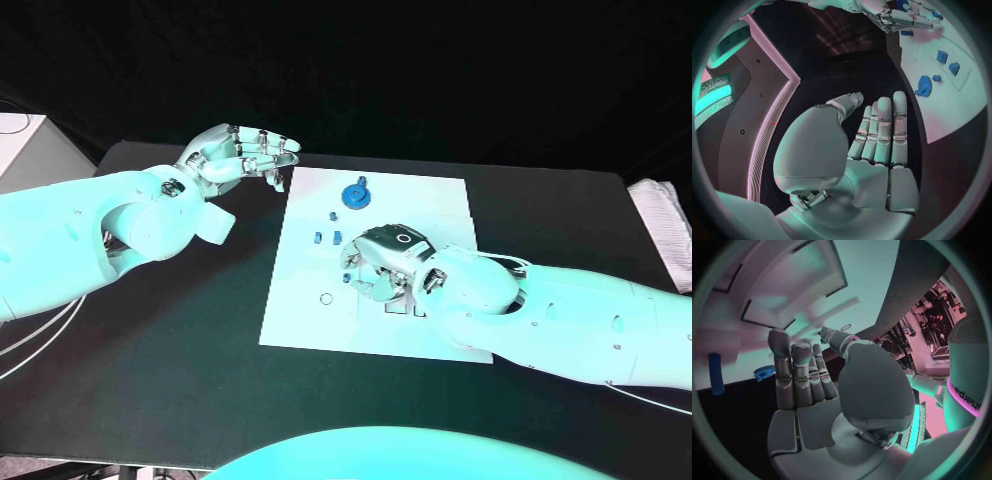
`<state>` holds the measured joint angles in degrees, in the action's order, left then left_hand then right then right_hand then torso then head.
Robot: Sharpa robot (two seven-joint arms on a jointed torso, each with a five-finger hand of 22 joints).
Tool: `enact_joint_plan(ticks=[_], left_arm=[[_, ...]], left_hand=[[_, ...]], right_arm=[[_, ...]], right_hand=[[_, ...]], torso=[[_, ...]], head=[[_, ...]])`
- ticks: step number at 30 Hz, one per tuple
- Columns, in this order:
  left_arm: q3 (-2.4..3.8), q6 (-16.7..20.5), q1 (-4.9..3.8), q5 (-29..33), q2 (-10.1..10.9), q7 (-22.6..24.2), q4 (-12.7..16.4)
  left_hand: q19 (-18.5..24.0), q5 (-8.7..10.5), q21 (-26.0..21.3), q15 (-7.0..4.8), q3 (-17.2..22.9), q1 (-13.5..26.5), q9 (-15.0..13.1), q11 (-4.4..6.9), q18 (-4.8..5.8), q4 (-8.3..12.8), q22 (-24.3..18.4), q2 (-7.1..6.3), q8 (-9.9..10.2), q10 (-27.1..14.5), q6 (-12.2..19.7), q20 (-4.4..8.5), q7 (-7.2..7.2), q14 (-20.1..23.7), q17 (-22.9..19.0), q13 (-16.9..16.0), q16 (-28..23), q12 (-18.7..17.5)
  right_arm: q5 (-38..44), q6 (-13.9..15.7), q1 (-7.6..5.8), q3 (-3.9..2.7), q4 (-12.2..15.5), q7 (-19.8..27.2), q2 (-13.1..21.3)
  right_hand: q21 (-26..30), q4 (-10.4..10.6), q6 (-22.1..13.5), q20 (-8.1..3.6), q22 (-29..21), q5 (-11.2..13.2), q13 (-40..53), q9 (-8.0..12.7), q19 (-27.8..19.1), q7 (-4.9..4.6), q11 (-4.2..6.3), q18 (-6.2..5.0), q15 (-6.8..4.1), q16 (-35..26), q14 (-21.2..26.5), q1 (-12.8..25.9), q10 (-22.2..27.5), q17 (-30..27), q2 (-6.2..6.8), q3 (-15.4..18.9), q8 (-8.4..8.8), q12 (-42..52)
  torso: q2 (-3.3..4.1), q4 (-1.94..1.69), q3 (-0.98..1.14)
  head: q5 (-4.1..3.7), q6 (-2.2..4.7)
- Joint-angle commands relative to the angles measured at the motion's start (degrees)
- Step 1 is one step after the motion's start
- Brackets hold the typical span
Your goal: Assemble the parts on the task board
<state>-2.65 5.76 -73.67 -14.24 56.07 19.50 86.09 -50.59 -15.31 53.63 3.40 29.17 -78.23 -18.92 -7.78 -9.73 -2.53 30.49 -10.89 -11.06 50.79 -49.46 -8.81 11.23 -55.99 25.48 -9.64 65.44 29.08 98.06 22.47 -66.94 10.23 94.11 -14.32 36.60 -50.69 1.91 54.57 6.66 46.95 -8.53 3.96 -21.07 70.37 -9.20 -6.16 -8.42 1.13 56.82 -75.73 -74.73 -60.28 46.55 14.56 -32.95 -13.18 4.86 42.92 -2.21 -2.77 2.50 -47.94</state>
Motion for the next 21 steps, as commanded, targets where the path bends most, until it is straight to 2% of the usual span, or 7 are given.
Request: enact_joint_plan(ticks=[1,8,12,13,16,18,21], left_arm=[[0.04,-0.9,-0.01,0.3,0.0,0.2,0.1],[0.04,-0.8,-0.01,0.3,0.1,0.4,-0.1],[0.04,-0.8,-0.01,0.3,0.1,0.5,-0.1],[0.04,-0.8,0.00,0.3,0.1,0.5,0.0],[0.03,-0.8,0.00,0.3,0.3,0.5,0.1],[0.03,-0.8,0.00,0.3,0.4,0.5,0.1],[0.03,-0.8,0.00,0.3,0.5,0.6,0.2]], left_hand=[[-0.5,-0.30,-0.4,0.18,-0.3,-0.4,0.1,0.04,-0.84,-0.1,0.0,-0.01,-0.3,-0.6,0.3,-0.10,-0.01,0.4,0.0,0.0,-0.2,0.1],[-0.5,-0.28,-0.4,0.19,-0.3,-0.4,0.1,0.03,-0.84,-0.1,-0.1,0.03,-0.3,-0.6,0.3,-0.11,0.00,0.4,0.0,0.1,-0.2,0.1],[-0.5,-0.28,-0.4,0.19,-0.3,-0.4,0.1,0.03,-0.84,-0.1,-0.1,0.03,-0.3,-0.6,0.3,-0.11,0.00,0.4,0.0,0.1,-0.2,0.1],[-0.5,-0.28,-0.4,0.19,-0.3,-0.4,0.1,0.03,-0.84,-0.1,-0.1,0.03,-0.3,-0.6,0.3,-0.11,0.00,0.4,0.0,0.1,-0.2,0.1],[-0.5,-0.28,-0.4,0.19,-0.3,-0.4,0.1,0.03,-0.84,-0.1,-0.1,0.03,-0.3,-0.6,0.3,-0.11,0.00,0.4,0.0,0.1,-0.2,0.1],[-0.5,-0.27,-0.4,0.19,-0.4,-0.4,0.1,0.03,-0.84,-0.1,-0.1,0.04,-0.4,-0.6,0.3,-0.11,0.00,0.4,0.0,0.1,-0.2,0.1],[-0.5,-0.27,-0.4,0.19,-0.4,-0.4,0.1,0.03,-0.84,-0.1,-0.1,0.04,-0.4,-0.6,0.3,-0.11,0.00,0.4,0.0,0.1,-0.2,0.1]], right_arm=[[-0.4,3.8,0.06,-0.01,0.4,0.3,0.4],[-1.8,8.3,0.01,-0.14,2.3,2.1,2.8],[-3.8,9.5,-0.36,-0.46,3.8,3.0,5.1],[-4.9,9.5,-0.58,-0.63,4.4,3.3,5.9],[-8.4,7.3,-1.74,-1.17,5.8,4.6,9.0],[-9.8,5.2,-2.74,-1.38,6.3,5.3,10.9],[-10.5,2.5,-3.92,-1.55,6.2,5.9,13.0]], right_hand=[[0.3,0.0,-0.4,0.08,-0.1,0.1,0.1,0.1,-0.4,0.01,-0.01,-0.64,0.06,0.0,0.5,-0.7,0.5,-0.3,-0.16,0.6,0.34,0.5],[-0.6,0.1,-0.3,0.13,0.9,-0.2,0.3,0.1,0.2,-0.01,0.00,-0.48,0.05,1.2,0.2,-1.1,0.7,0.5,-0.30,1.0,0.46,1.5],[-2.4,0.4,0.0,0.09,2.9,-0.4,0.5,0.2,1.3,0.10,0.15,-0.14,-0.05,3.2,-0.7,-1.1,0.3,1.9,-0.29,1.5,0.55,2.7],[-2.9,0.5,0.0,0.06,3.4,-0.4,0.5,0.2,1.6,0.12,0.19,-0.05,-0.09,3.6,-1.0,-1.2,0.2,2.2,-0.29,1.6,0.59,3.0],[-11.8,1.1,0.4,-0.46,12.6,-0.7,0.7,0.4,7.1,0.28,0.62,1.74,-0.57,11.0,-5.8,-1.3,-1.4,9.7,-0.37,1.0,0.97,5.5],[-14.3,1.2,0.4,-0.61,15.3,-0.8,0.6,0.4,8.5,0.27,0.70,2.28,-0.67,13.0,-7.1,-1.2,-1.7,12.1,-0.22,0.7,1.15,5.9],[-14.9,1.3,0.4,-0.64,15.9,-0.9,0.5,0.4,8.9,0.29,0.69,2.42,-0.68,13.5,-7.4,-1.1,-1.5,12.6,0.00,0.8,1.22,5.9]], torso=[[0.06,-0.06,-0.03],[0.04,-0.01,0.01],[-0.02,0.01,-0.06],[0.00,0.01,-0.06],[-0.01,0.07,-0.03],[-0.05,0.19,0.02],[-0.08,0.21,-0.02]], head=[[-0.15,0.14],[-0.28,0.32],[-0.46,0.42],[-0.72,0.70],[-1.07,0.93],[-1.22,1.18],[-1.51,1.39]])
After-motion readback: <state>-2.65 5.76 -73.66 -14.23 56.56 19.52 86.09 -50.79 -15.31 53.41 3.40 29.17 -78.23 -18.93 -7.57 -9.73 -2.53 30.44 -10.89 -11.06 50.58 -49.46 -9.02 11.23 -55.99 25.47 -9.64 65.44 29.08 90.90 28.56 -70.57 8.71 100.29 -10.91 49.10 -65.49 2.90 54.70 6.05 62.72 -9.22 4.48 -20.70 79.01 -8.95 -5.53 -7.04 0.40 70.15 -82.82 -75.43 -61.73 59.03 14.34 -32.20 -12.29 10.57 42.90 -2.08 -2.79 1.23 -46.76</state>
